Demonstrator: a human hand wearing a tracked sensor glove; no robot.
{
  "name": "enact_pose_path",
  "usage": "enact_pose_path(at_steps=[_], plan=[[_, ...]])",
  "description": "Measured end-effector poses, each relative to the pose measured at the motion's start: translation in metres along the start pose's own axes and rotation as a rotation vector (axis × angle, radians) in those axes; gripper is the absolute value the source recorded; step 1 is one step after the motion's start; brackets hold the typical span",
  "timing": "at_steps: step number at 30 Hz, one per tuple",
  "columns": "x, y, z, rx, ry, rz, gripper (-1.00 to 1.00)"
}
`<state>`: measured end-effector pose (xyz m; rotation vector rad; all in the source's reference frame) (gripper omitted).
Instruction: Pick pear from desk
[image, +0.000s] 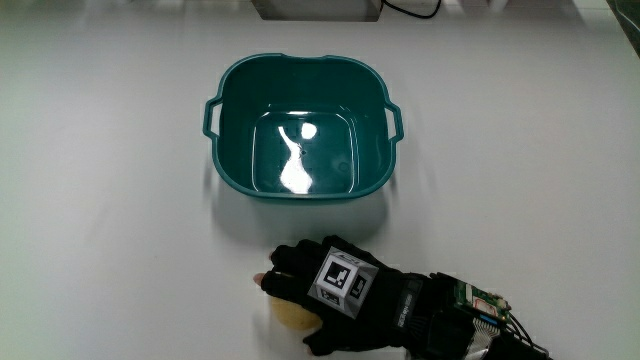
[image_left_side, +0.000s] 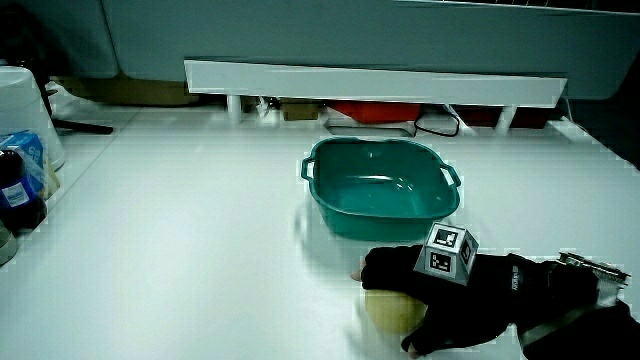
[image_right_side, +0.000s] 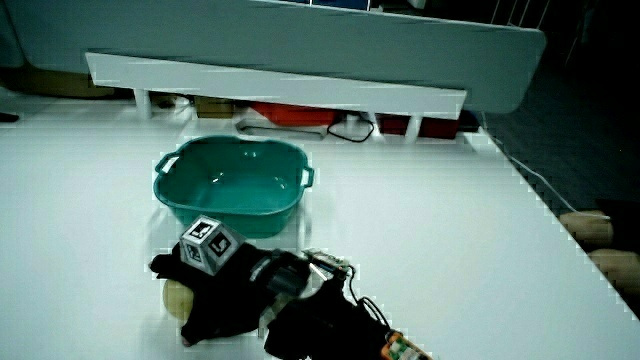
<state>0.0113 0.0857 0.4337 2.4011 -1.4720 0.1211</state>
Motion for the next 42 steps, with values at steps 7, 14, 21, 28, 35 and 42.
enact_pose_path(at_steps=[7, 14, 21, 28, 35, 42], plan=[[0.002, -0.001, 0.002, 0.039, 0.046, 0.008, 0.83], [0.008, -0.005, 0.014, 0.065, 0.151, 0.006, 1.00], [0.025, -0.011, 0.044, 0.089, 0.201, -0.008, 1.00], [0.038, -0.019, 0.067, 0.123, 0.163, -0.045, 1.00], [0.051, -0.019, 0.078, 0.153, 0.152, -0.073, 1.00], [0.073, -0.012, 0.085, 0.197, 0.193, -0.119, 1.00]])
